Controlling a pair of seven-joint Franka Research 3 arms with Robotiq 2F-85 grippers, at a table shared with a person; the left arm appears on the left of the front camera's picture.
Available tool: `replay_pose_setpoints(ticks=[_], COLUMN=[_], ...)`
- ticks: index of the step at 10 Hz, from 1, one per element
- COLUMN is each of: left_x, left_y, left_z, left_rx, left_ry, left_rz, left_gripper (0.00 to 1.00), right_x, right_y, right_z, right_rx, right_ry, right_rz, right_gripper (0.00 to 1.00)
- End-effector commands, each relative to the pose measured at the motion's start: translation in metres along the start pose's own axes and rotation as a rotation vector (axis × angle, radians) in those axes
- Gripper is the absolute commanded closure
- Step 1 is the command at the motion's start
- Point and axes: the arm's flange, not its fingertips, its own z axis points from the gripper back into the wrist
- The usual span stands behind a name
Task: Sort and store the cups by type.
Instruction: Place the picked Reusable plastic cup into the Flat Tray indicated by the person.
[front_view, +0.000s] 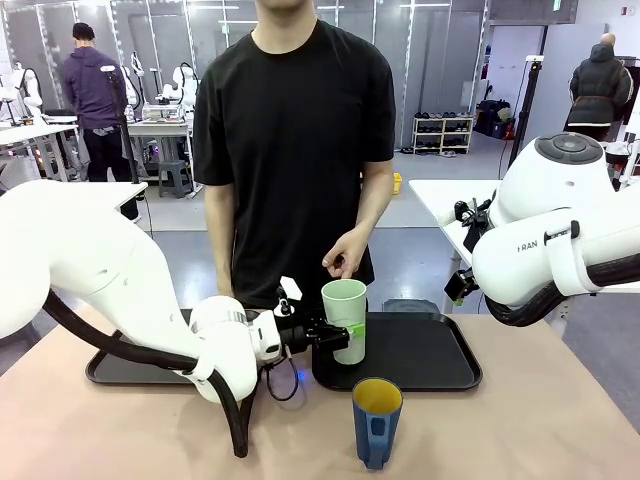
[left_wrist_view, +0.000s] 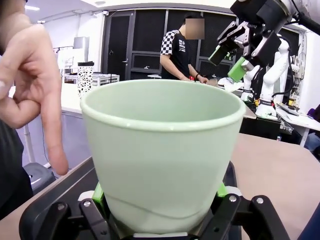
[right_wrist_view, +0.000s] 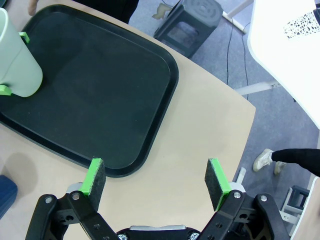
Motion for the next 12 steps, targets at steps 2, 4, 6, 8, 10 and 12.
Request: replay_pose_setpoints(ticks=[2,4,6,8,10,12], left_x=[-0.015,-0.017,-0.018,-0.023,-0.026,-0.027], left_y=[0.002,0.003,0.007,0.011,0.012,0.011], left_z=[-0.015,-0.014,-0.017,-0.019,-0.020,-0.019], left_rx=[0.057,0.068,0.090,0.115,0.115,0.102], left_ry=[0.012,0.021,0.021,0.035,0.046,0.054], left_rz=[-0.026,-0.048,-0.094,-0.100,-0.101,-0.099], left_gripper=[0.13,0.13,0.13,0.13,0.13,0.13], right_x=[0.000,0.000,0.000,0.000,0.000,0.000], right_y=[-0.001,-0.001,-0.001,-0.001,-0.001,-0.001], right_z=[0.000,0.000,0.000,0.000,0.000,0.000], right_rx=[-0.001,-0.001,-0.001,-0.001,-0.001,-0.001], right_ry=[0.000,0.000,0.000,0.000,0.000,0.000], right_rz=[0.002,0.002,0.002,0.002,0.002,0.002], right_gripper=[0.00,0.00,0.00,0.00,0.00,0.00])
